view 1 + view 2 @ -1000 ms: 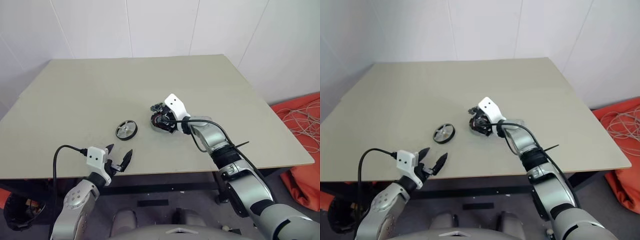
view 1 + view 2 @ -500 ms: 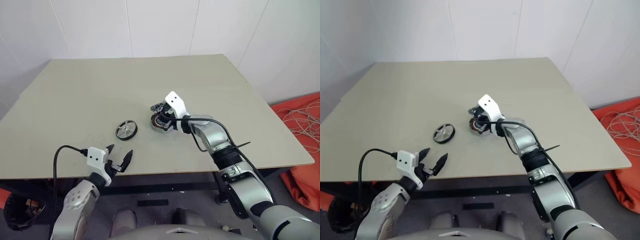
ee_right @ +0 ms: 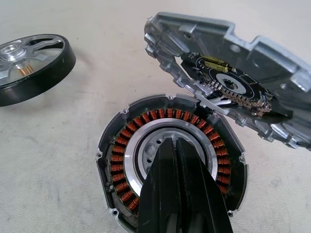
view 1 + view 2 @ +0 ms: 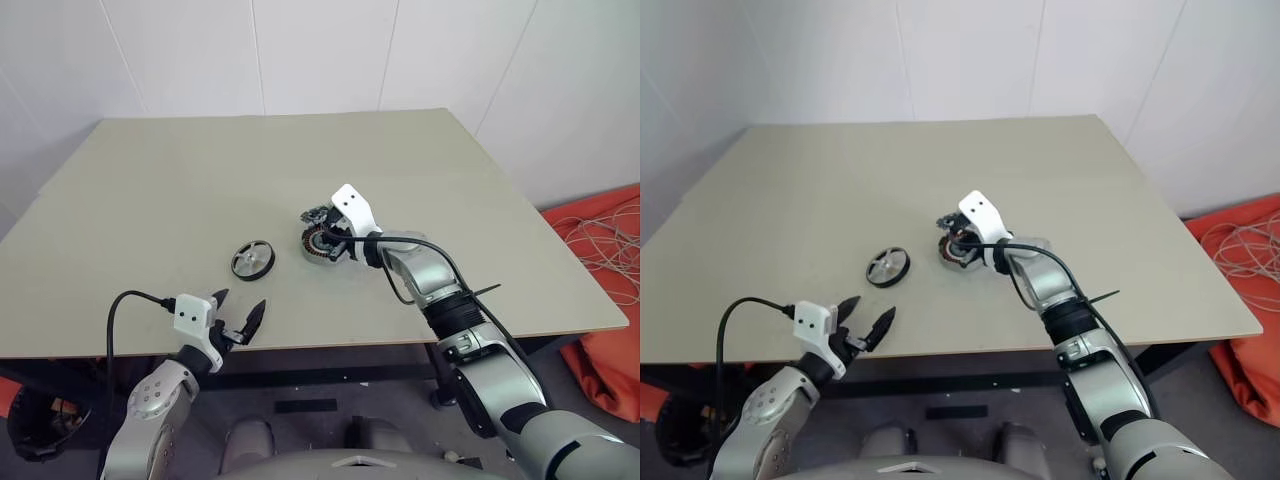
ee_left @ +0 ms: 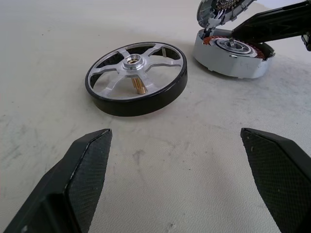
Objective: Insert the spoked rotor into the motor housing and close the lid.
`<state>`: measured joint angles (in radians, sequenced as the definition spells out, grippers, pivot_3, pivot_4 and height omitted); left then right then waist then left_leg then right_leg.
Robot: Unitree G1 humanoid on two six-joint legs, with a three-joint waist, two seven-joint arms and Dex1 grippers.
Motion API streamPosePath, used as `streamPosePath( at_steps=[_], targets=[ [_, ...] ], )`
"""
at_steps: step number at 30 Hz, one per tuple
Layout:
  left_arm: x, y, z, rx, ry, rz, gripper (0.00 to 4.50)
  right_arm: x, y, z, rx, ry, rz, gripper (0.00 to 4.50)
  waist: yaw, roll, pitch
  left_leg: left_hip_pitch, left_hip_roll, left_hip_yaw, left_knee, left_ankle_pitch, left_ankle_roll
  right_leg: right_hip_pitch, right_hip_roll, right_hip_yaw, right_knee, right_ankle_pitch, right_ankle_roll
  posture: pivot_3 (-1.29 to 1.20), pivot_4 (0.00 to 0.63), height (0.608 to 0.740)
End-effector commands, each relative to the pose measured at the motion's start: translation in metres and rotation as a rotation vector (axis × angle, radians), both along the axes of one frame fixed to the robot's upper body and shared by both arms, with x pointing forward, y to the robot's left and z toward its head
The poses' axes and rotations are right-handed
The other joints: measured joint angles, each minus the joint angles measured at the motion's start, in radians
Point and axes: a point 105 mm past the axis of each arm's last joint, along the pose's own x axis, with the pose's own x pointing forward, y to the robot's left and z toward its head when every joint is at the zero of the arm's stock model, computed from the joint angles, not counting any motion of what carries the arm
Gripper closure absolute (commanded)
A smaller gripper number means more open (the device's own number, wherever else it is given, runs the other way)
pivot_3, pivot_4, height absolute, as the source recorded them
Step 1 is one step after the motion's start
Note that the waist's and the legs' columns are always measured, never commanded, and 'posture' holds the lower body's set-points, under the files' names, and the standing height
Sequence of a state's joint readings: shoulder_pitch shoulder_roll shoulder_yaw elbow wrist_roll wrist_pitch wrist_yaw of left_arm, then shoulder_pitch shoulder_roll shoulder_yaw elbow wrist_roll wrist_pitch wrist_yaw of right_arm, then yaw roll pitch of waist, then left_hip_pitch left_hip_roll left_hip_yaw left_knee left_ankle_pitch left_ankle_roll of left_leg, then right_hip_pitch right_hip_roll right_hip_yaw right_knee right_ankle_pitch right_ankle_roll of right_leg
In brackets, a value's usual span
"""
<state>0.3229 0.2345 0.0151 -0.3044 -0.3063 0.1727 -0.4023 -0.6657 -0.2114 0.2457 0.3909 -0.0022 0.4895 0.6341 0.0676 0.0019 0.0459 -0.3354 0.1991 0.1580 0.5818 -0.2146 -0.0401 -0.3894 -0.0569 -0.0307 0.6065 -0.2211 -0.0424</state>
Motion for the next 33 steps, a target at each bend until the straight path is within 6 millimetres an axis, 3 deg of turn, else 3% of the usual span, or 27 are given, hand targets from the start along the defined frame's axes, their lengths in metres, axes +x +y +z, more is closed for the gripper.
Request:
streamPosePath(
  at_steps=[1, 22, 25, 28, 33],
  targets=[
    [0.002, 0.000, 0.011, 0.008, -0.045, -0.007, 0.00, 0.005, 0.002, 0.011, 0.006, -0.035, 0.002, 4.45, 0.000, 0.000, 0.000, 0.000, 0.000, 0.000, 0.000, 0.000, 0.000, 0.000, 0.000, 0.000, 0.000, 0.000, 0.000, 0.00, 0.000, 0.740],
    [0.001, 0.000, 0.009, -0.001, -0.041, -0.006, 0.00, 0.009, 0.029, 0.014, 0.009, -0.052, 0.049, 4.45, -0.001, 0.000, 0.000, 0.000, 0.000, 0.000, 0.000, 0.000, 0.000, 0.000, 0.000, 0.000, 0.000, 0.000, 0.000, 0.00, 0.000, 0.740],
    [0.001, -0.001, 0.008, -0.002, -0.041, -0.006, 0.00, -0.004, 0.043, 0.021, 0.057, -0.046, 0.127, 4.45, -0.001, 0.000, 0.000, 0.000, 0.000, 0.000, 0.000, 0.000, 0.000, 0.000, 0.000, 0.000, 0.000, 0.000, 0.000, 0.00, 0.000, 0.740],
    [0.001, -0.001, 0.009, -0.004, -0.043, -0.001, 0.00, -0.034, 0.054, 0.032, 0.163, -0.023, 0.280, 4.45, 0.000, 0.000, 0.000, 0.000, 0.000, 0.000, 0.000, 0.000, 0.000, -0.001, 0.000, 0.000, 0.000, 0.000, 0.000, 0.00, 0.000, 0.740],
    [0.002, -0.001, 0.011, -0.009, -0.047, -0.002, 0.00, -0.066, 0.040, 0.037, 0.225, 0.016, 0.375, 4.45, 0.005, -0.001, 0.001, 0.000, -0.001, 0.000, 0.000, -0.001, 0.002, 0.001, -0.001, 0.000, -0.001, 0.000, -0.001, 0.00, 0.000, 0.740]
  ],
)
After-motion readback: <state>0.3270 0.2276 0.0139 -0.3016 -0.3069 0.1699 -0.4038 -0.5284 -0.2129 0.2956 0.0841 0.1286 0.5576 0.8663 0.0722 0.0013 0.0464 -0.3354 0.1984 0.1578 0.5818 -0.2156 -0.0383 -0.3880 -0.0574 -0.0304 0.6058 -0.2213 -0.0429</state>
